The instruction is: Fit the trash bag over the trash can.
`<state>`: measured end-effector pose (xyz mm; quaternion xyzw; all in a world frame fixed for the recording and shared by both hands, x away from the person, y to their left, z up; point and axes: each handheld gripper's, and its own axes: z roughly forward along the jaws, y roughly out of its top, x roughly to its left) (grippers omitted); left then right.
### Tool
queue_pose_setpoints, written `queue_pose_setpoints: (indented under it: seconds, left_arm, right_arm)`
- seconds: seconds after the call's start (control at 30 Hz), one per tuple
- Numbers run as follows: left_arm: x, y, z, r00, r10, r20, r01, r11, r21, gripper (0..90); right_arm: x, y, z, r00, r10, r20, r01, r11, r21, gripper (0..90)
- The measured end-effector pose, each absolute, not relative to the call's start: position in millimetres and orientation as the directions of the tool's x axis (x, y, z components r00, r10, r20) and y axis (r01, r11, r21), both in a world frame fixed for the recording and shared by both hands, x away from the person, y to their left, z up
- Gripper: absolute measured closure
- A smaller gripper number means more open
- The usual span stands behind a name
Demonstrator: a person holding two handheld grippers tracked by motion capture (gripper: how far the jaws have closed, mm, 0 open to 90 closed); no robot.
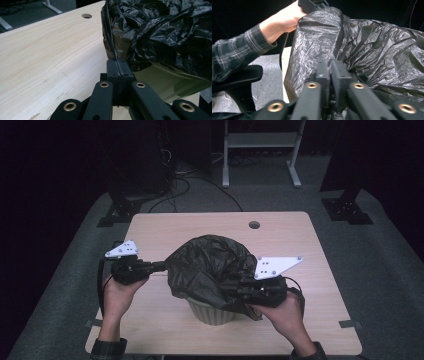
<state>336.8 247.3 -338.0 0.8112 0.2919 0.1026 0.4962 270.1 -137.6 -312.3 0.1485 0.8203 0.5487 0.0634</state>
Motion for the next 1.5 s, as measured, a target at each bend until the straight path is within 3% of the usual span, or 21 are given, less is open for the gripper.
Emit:
queue_pose_setpoints:
  seconds: [0.07, 0.43, 0.7, 0.97, 1.0, 1.07, 1.1, 1.27, 1.37, 1.4, 1.5]
  left_arm:
    - [334, 247, -338, 0.813, 0.57, -0.119, 0.366, -0.342, 0.866, 90.0]
    - [331, 246, -342, 0.815, 0.566, -0.124, 0.373, -0.348, 0.86, 90.0]
    - [341, 242, -352, 0.813, 0.558, -0.164, 0.404, -0.338, 0.85, 90.0]
    - [352, 238, -369, 0.781, 0.611, -0.129, 0.443, -0.397, 0.804, 90.0]
    - [353, 237, -371, 0.781, 0.609, -0.139, 0.445, -0.386, 0.808, 90.0]
    - [353, 237, -371, 0.781, 0.609, -0.137, 0.444, -0.386, 0.809, 90.0]
    - [352, 238, -371, 0.781, 0.609, -0.139, 0.444, -0.383, 0.81, 90.0]
    - [351, 241, -369, 0.779, 0.612, -0.136, 0.444, -0.384, 0.81, 90.0]
    - [351, 241, -368, 0.779, 0.612, -0.137, 0.442, -0.38, 0.812, 90.0]
    - [350, 241, -368, 0.779, 0.611, -0.137, 0.441, -0.38, 0.813, 90.0]
    - [350, 240, -368, 0.782, 0.608, -0.138, 0.439, -0.38, 0.814, 90.0]
  right_arm:
    - [268, -136, -313, -0.954, 0.293, 0.055, 0.163, 0.359, 0.919, 89.6]
    - [227, -124, -332, -0.988, 0.152, 0.037, 0.094, 0.386, 0.918, 89.8]
    - [223, -121, -367, -0.984, 0.169, 0.06, 0.127, 0.425, 0.896, 89.8]
    - [222, -112, -390, -0.984, 0.168, 0.058, 0.135, 0.496, 0.858, 89.7]
    - [219, -116, -388, -0.987, 0.155, 0.052, 0.121, 0.477, 0.871, 81.7]
    - [218, -118, -385, -0.987, 0.154, 0.049, 0.116, 0.467, 0.877, 79.0]
    - [214, -127, -372, -0.986, 0.162, 0.031, 0.099, 0.43, 0.897, 74.3]
    - [215, -152, -346, -0.977, 0.212, -0.003, 0.074, 0.356, 0.932, 69.0]
    - [227, -176, -326, -0.954, 0.301, -0.022, 0.074, 0.304, 0.95, 64.8]
    - [240, -188, -315, -0.925, 0.379, -0.018, 0.097, 0.283, 0.954, 62.0]
    - [256, -196, -308, -0.898, 0.439, -0.009, 0.125, 0.275, 0.953, 58.2]
